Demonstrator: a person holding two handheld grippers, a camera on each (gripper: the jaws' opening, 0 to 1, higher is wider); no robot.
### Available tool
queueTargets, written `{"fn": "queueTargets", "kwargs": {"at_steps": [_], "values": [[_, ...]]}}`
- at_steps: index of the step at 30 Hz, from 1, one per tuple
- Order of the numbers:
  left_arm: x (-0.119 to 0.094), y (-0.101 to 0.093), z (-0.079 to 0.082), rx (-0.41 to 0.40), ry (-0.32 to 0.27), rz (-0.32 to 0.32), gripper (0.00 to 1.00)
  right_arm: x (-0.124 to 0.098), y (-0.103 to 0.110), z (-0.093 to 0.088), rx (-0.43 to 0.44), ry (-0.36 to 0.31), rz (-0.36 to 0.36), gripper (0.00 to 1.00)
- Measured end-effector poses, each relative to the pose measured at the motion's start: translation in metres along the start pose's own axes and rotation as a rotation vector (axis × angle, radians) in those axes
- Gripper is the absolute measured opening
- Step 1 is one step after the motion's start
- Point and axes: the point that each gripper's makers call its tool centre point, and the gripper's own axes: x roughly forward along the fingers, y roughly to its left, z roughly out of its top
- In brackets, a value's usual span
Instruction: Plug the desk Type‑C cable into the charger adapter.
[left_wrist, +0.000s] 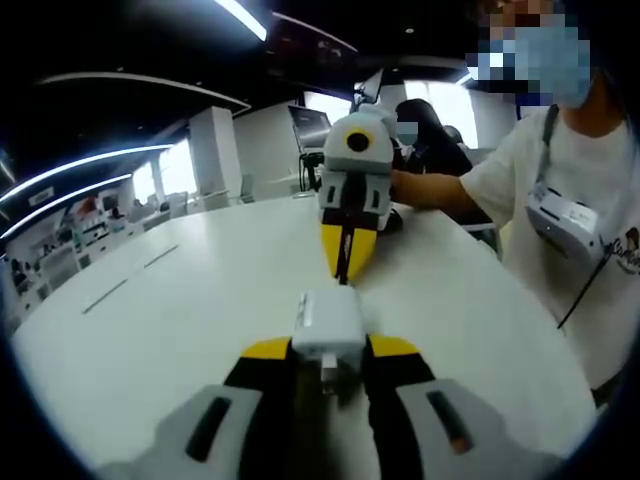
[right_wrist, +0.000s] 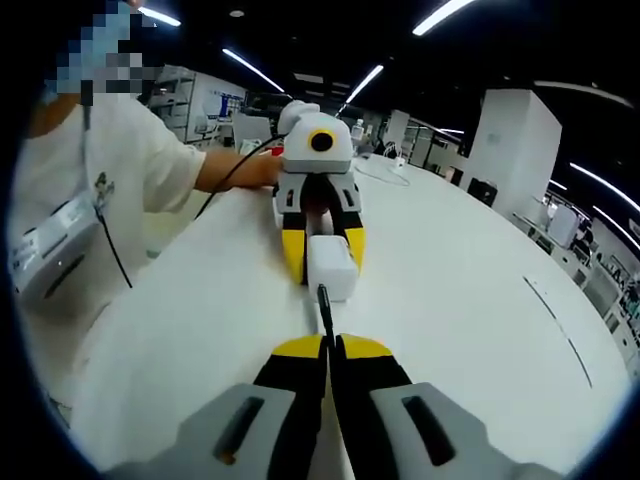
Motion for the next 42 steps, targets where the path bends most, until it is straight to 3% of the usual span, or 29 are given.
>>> {"fn": "queueTargets", "kwargs": {"at_steps": [20,42], "values": [[0.0007,-0.0003,-0.0001,0.004,0.001,0.003,0.26,-0.0005,0.0024,0.0055,-0.045,0.009,-0.020,0.02],[0.0016,0.0018,0.0002,-0.016,0.012,0.022,0.26,0.0014,0.0032,0.0093,-0.017,0.009,-0.024,0.01]]}}
